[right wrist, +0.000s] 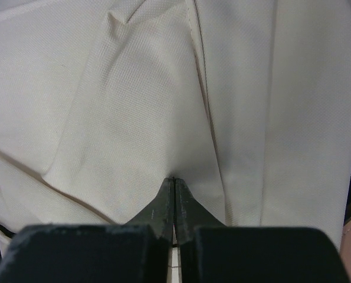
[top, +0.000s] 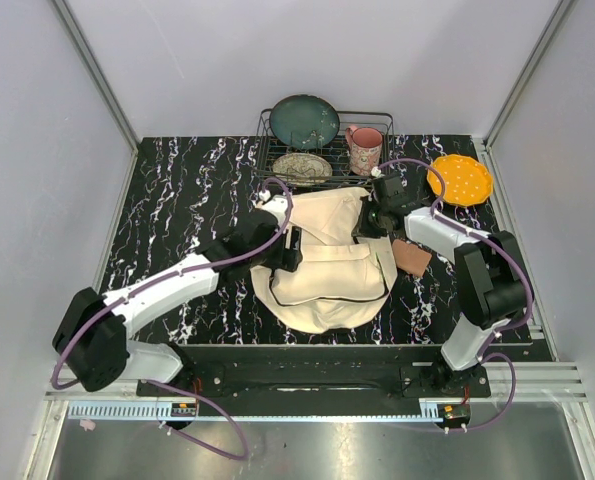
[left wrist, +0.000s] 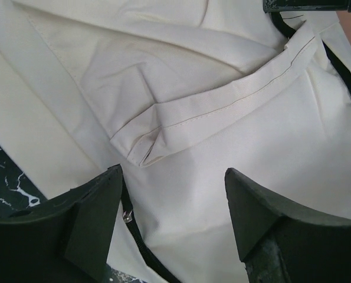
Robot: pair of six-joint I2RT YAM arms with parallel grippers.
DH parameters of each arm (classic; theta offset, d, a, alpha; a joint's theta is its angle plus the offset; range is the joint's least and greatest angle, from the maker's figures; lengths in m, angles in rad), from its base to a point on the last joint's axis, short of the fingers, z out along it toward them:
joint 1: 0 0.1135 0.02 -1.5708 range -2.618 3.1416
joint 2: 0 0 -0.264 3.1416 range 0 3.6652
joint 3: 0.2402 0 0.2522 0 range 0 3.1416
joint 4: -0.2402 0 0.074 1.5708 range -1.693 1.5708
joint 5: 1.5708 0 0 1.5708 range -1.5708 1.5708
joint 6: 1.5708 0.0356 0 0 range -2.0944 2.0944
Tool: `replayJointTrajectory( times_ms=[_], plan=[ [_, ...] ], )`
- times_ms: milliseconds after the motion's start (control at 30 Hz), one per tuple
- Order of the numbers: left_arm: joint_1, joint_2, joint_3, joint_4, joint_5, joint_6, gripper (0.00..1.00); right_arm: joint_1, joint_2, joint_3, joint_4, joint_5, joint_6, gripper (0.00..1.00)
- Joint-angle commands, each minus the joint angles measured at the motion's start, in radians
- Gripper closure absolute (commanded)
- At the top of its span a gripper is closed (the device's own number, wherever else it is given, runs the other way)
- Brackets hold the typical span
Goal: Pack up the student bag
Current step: Unzip the student bag at the center of the board.
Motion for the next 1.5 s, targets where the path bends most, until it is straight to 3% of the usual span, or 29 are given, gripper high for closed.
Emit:
replayJointTrajectory(
  times_ms=[0, 167, 200, 333, 533, 1033, 1467],
  plan=[
    [0.003, -0.079, -0.025, -0.012, -0.071, -0.001, 0.26, 0.016, 0.044, 0.012, -0.033, 0.042, -0.013, 1.0],
    [0.003, -0.131, -0.08, -0.042, -0.14, -0.037, 0.25, 0.016, 0.027, 0.008, -0.036, 0.029, -0.016, 1.0],
    [0.003, -0.137, -0.088, -0.05, -0.156, -0.05, 0.15, 0.016, 0.021, 0.006, -0.033, 0.026, -0.013, 1.0],
    [0.004, -0.165, -0.117, -0.09, -0.234, -0.119, 0.01, 0.016, -0.027, 0.0, -0.029, 0.016, 0.008, 1.0],
    [0.01, -0.202, -0.186, -0.107, -0.248, -0.219, 0.01, 0.022, -0.086, -0.008, -0.018, -0.019, 0.053, 1.0],
    [0.007, -0.153, -0.32, 0.086, -0.01, -0.25, 0.02, 0.137, -0.211, -0.042, 0.008, 0.059, 0.152, 1.0],
    [-0.012, -0.088, -0.326, 0.206, 0.088, -0.245, 0.08, 0.242, -0.097, 0.08, -0.024, 0.067, 0.207, 1.0]
  ],
)
